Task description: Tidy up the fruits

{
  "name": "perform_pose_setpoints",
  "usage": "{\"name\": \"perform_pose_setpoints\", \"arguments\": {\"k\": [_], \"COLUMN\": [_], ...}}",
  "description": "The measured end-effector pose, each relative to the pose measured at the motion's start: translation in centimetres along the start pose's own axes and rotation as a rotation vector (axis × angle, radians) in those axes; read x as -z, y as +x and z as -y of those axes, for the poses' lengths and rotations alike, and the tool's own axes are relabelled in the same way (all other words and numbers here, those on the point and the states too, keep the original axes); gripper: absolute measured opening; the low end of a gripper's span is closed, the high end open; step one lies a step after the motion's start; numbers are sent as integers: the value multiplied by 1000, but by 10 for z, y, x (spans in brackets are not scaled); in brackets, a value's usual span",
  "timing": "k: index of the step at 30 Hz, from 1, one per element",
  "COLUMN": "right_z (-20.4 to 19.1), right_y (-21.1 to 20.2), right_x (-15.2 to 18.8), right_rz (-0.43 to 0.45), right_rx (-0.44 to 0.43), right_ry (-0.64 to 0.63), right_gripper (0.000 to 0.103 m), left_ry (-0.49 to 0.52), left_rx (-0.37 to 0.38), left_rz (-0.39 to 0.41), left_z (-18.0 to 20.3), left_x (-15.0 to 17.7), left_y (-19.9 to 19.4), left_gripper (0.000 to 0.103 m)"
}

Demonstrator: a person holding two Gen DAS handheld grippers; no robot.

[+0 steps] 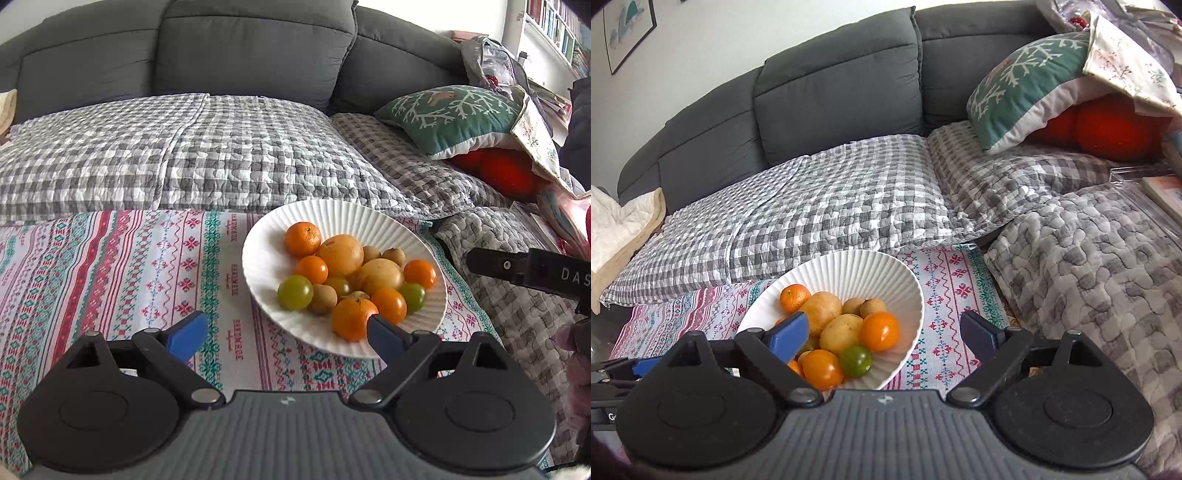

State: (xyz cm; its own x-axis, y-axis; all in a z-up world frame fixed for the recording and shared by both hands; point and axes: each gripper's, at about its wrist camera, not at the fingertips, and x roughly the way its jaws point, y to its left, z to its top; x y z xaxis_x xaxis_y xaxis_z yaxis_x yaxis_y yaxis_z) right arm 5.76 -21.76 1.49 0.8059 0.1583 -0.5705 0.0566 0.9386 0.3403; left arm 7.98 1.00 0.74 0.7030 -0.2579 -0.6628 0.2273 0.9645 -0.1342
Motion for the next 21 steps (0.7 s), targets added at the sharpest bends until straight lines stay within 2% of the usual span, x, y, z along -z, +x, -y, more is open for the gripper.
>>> {"name": "perform_pose_setpoints", "arguments": {"k": [3,6,12,17,21], "right_z": [-2,-3,-18,-32,-39], "right_y": [-14,-28,-51,-61,-63], "right_x": [5,13,29,47,54], "right_rz": [-25,-53,-73,-86,-96], "right_rx": [38,67,138,176,223], "right_ry": [6,11,-56,-136,-180], "right_gripper": [93,97,99,102,102], "left_ry": [2,16,63,27,-3], "left_rx": [-48,-86,-138,-175,-164], "left_rz": [-34,-76,-141,-191,-196], "left_z": [2,6,17,19,22], "left_x": [8,17,32,42,48], "left_y": [-10,-19,-40,-52,-60], "left_gripper": [98,98,98,98,98]}}
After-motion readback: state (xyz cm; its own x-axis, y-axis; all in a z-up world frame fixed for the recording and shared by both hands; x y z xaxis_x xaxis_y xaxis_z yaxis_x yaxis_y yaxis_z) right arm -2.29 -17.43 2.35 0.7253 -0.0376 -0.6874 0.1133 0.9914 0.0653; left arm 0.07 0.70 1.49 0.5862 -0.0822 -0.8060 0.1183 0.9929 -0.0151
